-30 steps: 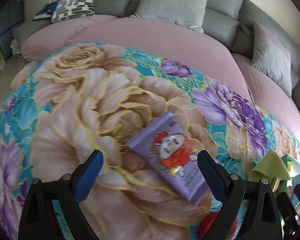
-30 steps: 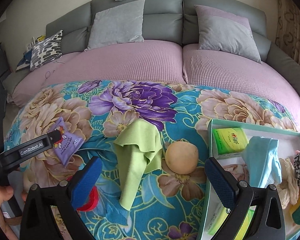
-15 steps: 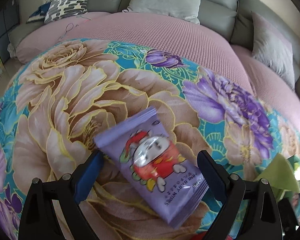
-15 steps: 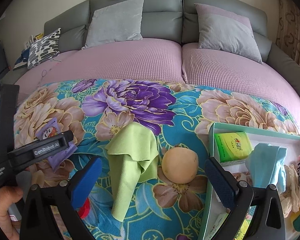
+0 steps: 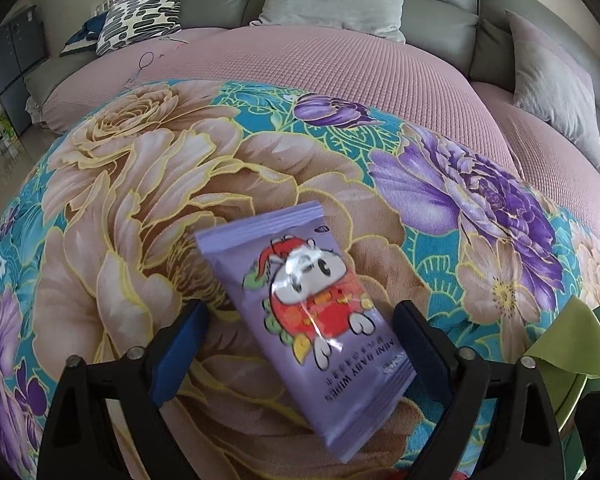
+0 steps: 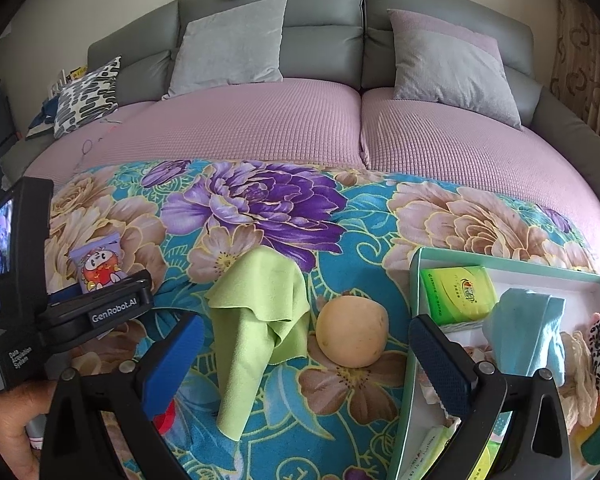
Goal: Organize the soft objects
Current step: 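Grasp the purple baby-wipes pack with the left gripper, then grasp the red tape roll with the right gripper while the left gripper holds the wipes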
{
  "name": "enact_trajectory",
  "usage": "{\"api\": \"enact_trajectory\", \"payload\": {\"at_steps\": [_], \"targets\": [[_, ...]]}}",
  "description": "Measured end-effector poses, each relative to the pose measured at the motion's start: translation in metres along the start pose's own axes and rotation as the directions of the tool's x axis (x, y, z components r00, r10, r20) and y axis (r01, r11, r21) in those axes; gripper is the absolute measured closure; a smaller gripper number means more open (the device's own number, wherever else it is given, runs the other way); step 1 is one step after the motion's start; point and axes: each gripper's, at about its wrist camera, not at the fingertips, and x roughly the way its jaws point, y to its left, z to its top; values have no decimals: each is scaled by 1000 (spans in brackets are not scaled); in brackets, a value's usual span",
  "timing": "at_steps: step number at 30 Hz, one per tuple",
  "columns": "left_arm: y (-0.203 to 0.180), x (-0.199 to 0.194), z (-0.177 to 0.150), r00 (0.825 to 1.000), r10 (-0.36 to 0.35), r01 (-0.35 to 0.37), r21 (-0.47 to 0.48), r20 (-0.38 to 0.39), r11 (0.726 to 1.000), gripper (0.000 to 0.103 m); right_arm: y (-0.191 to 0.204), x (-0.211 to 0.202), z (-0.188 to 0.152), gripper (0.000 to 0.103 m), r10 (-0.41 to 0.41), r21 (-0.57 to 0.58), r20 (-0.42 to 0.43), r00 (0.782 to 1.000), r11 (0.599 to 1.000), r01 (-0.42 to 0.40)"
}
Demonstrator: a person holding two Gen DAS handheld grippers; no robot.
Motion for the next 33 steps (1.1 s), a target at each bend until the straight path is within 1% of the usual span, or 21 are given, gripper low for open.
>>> {"api": "enact_trajectory", "payload": {"at_steps": [1, 2, 3, 4, 8, 9, 10, 12, 14, 16, 19, 24, 29, 33], "targets": [[2, -2, 0, 1000, 3, -3, -6, 3, 1000, 25, 0, 1, 0, 0, -1, -1, -1, 1000, 1000, 1], [4, -4, 0, 1000, 1, -1, -13, 5, 1000, 29, -1, 1, 0, 0, -2, -3, -2, 1000, 1000, 2], [6, -7, 0, 1000, -4, 4, -18, 7, 1000, 37, 0, 1, 0, 0, -3, -5, -3, 1000, 1000, 3], [7, -7, 1, 1000, -7, 7, -19, 8, 1000, 42, 0, 0, 0, 0, -4, -7, -3, 1000, 1000, 4], [13, -9, 1, 1000, -27, 28, -29, 12, 999, 52, 1, -1, -1, 0, -5, -16, -4, 1000, 1000, 5], [15, -9, 1, 999, -32, 32, -32, 14, 999, 57, 2, 0, -1, 0, -6, -19, -5, 1000, 1000, 6], [16, -10, 1, 999, -37, 38, -35, 17, 999, 64, 2, 0, -1, 0, -7, -21, -6, 1000, 1000, 7], [21, -10, 1, 998, -60, 61, -45, 23, 997, 73, 2, 0, -1, 0, -7, -25, -8, 1000, 1000, 7], [25, -10, 0, 997, -77, 79, -52, 26, 996, 76, 3, 0, -2, 0, -6, -28, -11, 1000, 1000, 6], [29, -11, -1, 995, -91, 92, -60, 31, 994, 83, 4, 0, -2, 0, -7, -34, -13, 1000, 999, 7], [35, -12, -2, 992, -119, 121, -69, 35, 990, 84, 6, 0, -2, 0, -7, -43, -15, 1000, 999, 7], [39, -18, -5, 990, -133, 136, -64, 39, 989, 86, 8, 0, -2, 0, -7, -50, -16, 1000, 999, 7], [44, -37, -7, 989, -133, 138, -63, 69, 988, 86, 9, -8, -1, 0, 15, -43, -2, 1000, 999, -15], [48, -55, -12, 987, -135, 141, -64, 88, 988, 86, 17, -19, -3, 0, 47, -50, 3, 999, 998, -46]]}}
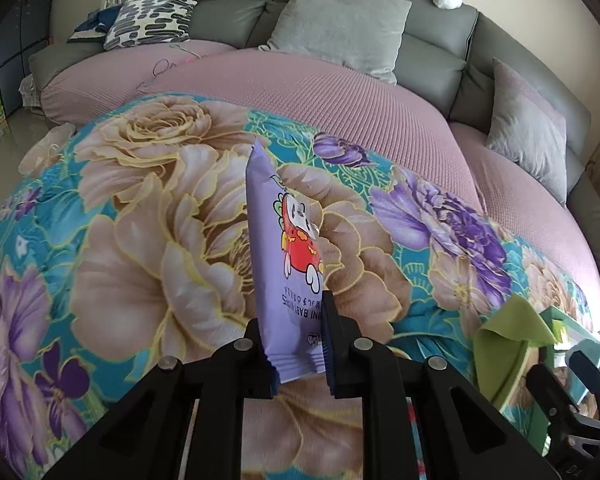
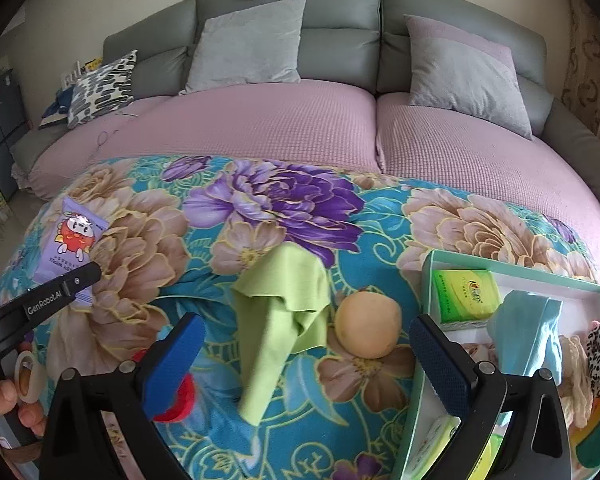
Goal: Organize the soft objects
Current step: 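Grasp the red tape roll with the right gripper while the left gripper holds the wipes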
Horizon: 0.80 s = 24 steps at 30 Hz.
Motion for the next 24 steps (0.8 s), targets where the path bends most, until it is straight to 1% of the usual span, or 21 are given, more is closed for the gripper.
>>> {"api": "enact_trajectory", "payload": {"at_steps": [3, 7, 11, 15, 20, 22, 24], "targets": [[2, -14, -7, 1000, -3, 3, -2, 9, 1000, 86, 9, -8, -4, 0, 30, 3, 2, 1000, 1000, -30], [7, -25, -16, 1000, -8, 8, -14, 8, 1000, 86, 21, -15, -20, 0, 85, 23, -16, 996, 996, -85], [15, -34, -29, 1000, -6, 6, -22, -4, 1000, 86, 36, -16, -33, 0, 83, -23, -47, 995, 996, -84], [27, -36, -41, 999, 9, -10, -32, -31, 999, 86, 49, -16, -43, 0, 105, -49, -64, 992, 993, -108], [43, -35, -43, 999, 32, -35, -68, -38, 997, 86, 64, -2, -48, 9, 117, -82, -91, 989, 989, -124], [46, -35, -43, 999, 33, -36, -76, -38, 996, 86, 68, 3, -50, 17, 128, -87, -105, 986, 987, -138], [48, -32, -42, 998, 34, -37, -76, -45, 996, 86, 72, 9, -52, 20, 127, -96, -114, 985, 986, -138]]}}
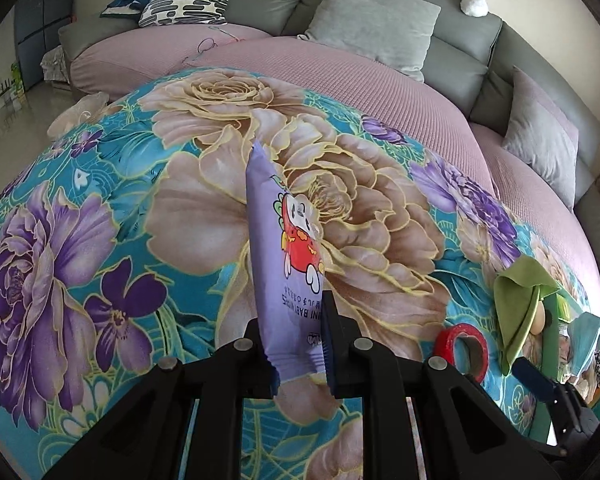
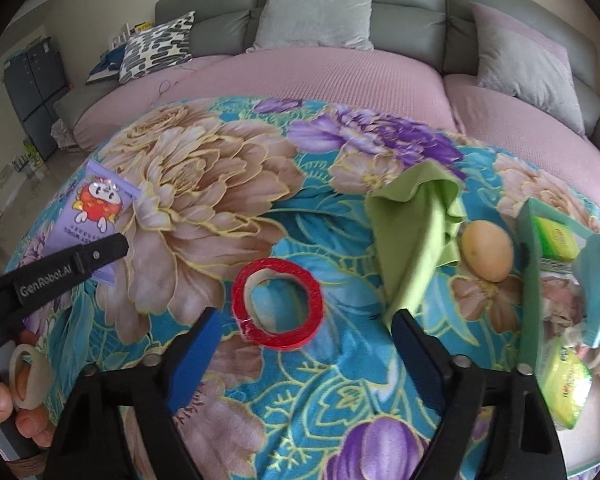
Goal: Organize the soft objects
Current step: 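Grasp the red tape roll with the right gripper while the left gripper holds the wipes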
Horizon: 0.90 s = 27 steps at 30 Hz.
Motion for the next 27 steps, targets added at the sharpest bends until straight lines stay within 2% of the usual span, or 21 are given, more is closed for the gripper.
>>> {"api": "enact_trajectory", "payload": {"at_steps": [4, 10, 15, 19, 27], "targets": [[1, 5, 0, 1000, 1, -1, 1, -14, 1000, 86, 5, 14, -1, 29, 3, -11, -17, 1000, 1000, -3], [0, 8, 0, 1000, 2, -1, 11, -25, 1000, 86, 13, 23, -1, 32, -34, -50, -19, 999, 998, 33], [-1, 9, 1, 1000, 7, -7, 12, -27, 1000, 86, 12, 24, -1, 36, -27, -44, -9, 1000, 999, 27], [-3, 8, 1, 1000, 5, -4, 21, -25, 1000, 86, 13, 21, 1, 47, -19, -47, 9, 1000, 999, 19], [-14, 1, 2, 1000, 5, -4, 52, -7, 999, 86, 4, 6, 1, 48, 14, -10, 52, 999, 1000, -13]]}}
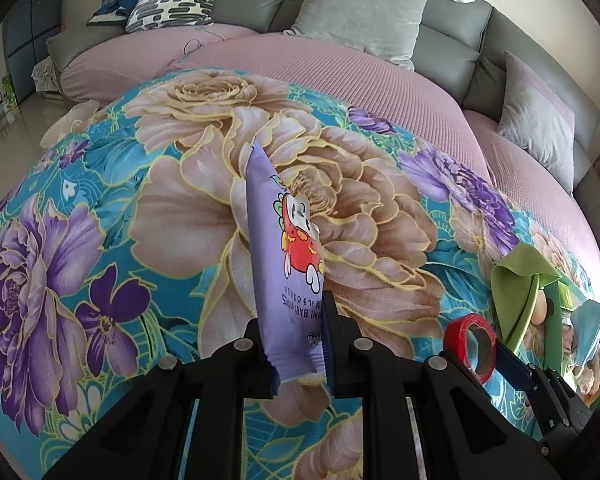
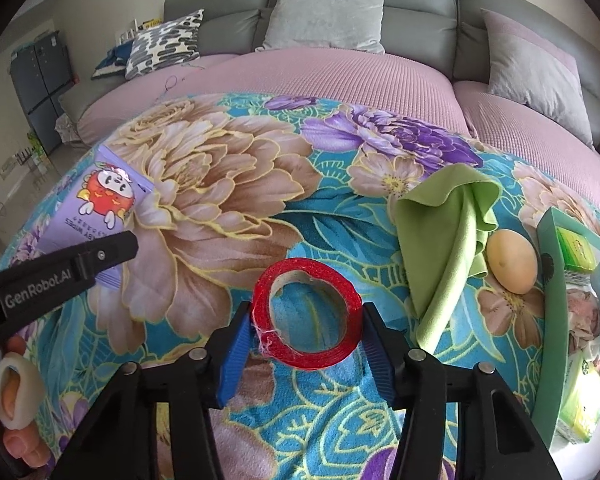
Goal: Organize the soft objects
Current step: 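Grasp the red tape roll with the right gripper while the left gripper holds the wipes, then carry the wipes pack and tape roll over the white tray with both grippers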
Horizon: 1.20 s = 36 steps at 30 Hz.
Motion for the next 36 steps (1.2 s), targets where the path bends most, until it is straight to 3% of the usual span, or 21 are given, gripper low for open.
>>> {"api": "enact_trajectory", "payload": {"at_steps": [5, 12, 22, 30, 36], "targets": [[-12, -15, 1, 999, -12, 11, 27, 36, 1000, 86, -15, -29, 1, 48, -8, 31, 60, 998, 999, 7], [-54, -39, -4, 994, -82, 73, 114, 75, 991, 86, -55, -77, -5, 48, -106, 103, 117, 987, 990, 94], [-126, -56, -25, 979, -193, 174, 241, 59, 955, 86, -131, -124, -41, 48, -272, 229, 91, 958, 942, 245], [-198, -65, -54, 959, -282, 260, 365, 5, 894, 86, -188, -152, -73, 48, -360, 327, 58, 931, 888, 323], [-248, -70, -82, 940, -338, 322, 452, -46, 832, 86, -225, -167, -93, 48, -396, 395, 37, 917, 849, 351]]}}
